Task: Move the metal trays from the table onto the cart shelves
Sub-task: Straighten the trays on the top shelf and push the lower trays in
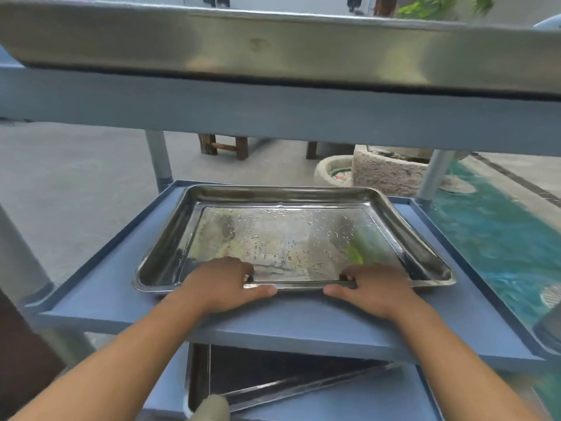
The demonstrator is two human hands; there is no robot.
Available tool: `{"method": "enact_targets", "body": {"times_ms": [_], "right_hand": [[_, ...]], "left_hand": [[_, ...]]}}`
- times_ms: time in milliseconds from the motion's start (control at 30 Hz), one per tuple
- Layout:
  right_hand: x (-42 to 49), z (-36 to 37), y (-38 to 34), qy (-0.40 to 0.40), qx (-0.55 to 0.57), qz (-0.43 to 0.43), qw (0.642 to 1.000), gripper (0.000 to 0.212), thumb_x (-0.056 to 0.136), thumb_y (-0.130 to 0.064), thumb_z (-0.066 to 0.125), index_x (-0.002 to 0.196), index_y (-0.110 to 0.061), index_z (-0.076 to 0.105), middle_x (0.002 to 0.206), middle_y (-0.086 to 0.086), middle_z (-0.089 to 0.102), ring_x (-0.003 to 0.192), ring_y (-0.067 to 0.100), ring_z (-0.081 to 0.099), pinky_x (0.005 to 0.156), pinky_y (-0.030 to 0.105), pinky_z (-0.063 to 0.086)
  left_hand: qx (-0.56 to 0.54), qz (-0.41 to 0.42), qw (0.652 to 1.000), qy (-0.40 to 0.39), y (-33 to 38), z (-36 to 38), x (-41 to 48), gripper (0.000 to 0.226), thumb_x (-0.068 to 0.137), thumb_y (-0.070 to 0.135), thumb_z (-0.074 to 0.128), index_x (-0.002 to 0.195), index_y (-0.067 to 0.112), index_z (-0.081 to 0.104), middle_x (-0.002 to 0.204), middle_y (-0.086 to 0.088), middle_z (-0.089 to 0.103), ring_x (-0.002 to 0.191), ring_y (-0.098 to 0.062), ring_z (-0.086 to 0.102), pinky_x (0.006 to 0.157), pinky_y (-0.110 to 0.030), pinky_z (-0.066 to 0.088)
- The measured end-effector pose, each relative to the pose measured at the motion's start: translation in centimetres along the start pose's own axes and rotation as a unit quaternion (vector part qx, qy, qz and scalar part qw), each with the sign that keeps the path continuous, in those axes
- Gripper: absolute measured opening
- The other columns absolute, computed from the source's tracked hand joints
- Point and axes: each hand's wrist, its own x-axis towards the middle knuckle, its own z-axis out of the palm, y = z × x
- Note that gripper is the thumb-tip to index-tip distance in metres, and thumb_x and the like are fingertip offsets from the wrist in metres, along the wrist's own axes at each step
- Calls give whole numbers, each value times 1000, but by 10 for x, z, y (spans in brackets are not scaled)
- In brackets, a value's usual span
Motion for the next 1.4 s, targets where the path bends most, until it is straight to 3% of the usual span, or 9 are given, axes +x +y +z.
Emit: {"method": "enact_targets", "body": {"times_ms": [133,233,400,567,667,800,1000,1233,1400], "right_hand": [[-3,5,-10,9,10,25,1000,86,59,-100,14,69,-24,52,66,-5,56,66,11,54,65,30,46],[1,0,-7,-42,40,11,998,93,58,-101,8,84,-30,61,71,-8,58,72,10,57,72,33,49],[3,-18,32,-119,47,-5,992,89,64,-98,7,97,-37,62,93,-10,65,86,12,59,77,34,44],[0,-11,37,-158,56,33,985,97,61,-101,16,140,-50,38,155,-10,35,136,20,42,98,39,38],[-1,-17,32,-171,69,35,982,106,55,-103,15,139,-44,43,149,-6,45,128,19,48,89,35,38],[-14,-21,29,-195,77,32,977,114,54,-102,22,145,-37,40,152,-4,41,135,20,42,98,36,35],[-38,-23,24,-187,80,32,978,107,58,-100,26,144,-39,42,152,-5,42,138,18,40,106,37,35],[-69,-21,19,-165,99,30,981,99,59,-100,29,139,-44,47,153,-13,38,143,7,29,107,36,31],[-82,-25,17,-166,106,24,980,101,57,-100,33,139,-42,48,152,-12,40,142,6,31,108,35,32]], "left_hand": [[-6,10,1000,-23,-14,-4,17,97,58,102,19,101,30,68,98,7,69,86,-15,61,80,-39,53],[0,23,1000,-5,-22,-1,27,97,57,103,17,100,31,66,95,8,69,85,-17,62,80,-38,52],[18,13,999,46,-25,4,29,105,53,105,18,133,42,43,104,7,71,96,-23,65,79,-35,47],[25,-19,999,44,-20,3,24,85,50,106,14,85,36,46,80,8,59,74,-20,53,67,-35,39],[17,-39,998,47,-20,5,21,100,49,106,14,108,36,55,103,4,70,85,-23,59,68,-34,41],[13,-43,998,48,-17,5,9,121,49,107,13,145,35,34,118,1,69,108,-26,64,74,-36,43],[6,-37,997,62,-11,10,-14,119,53,106,15,147,35,31,99,-1,72,97,-27,66,76,-38,51],[18,-9,996,82,-4,12,-41,111,56,104,14,136,34,47,112,-1,71,102,-27,66,77,-40,51],[38,-20,996,83,6,7,-61,107,57,103,10,125,31,51,77,5,63,80,-26,66,66,-38,52]]}}
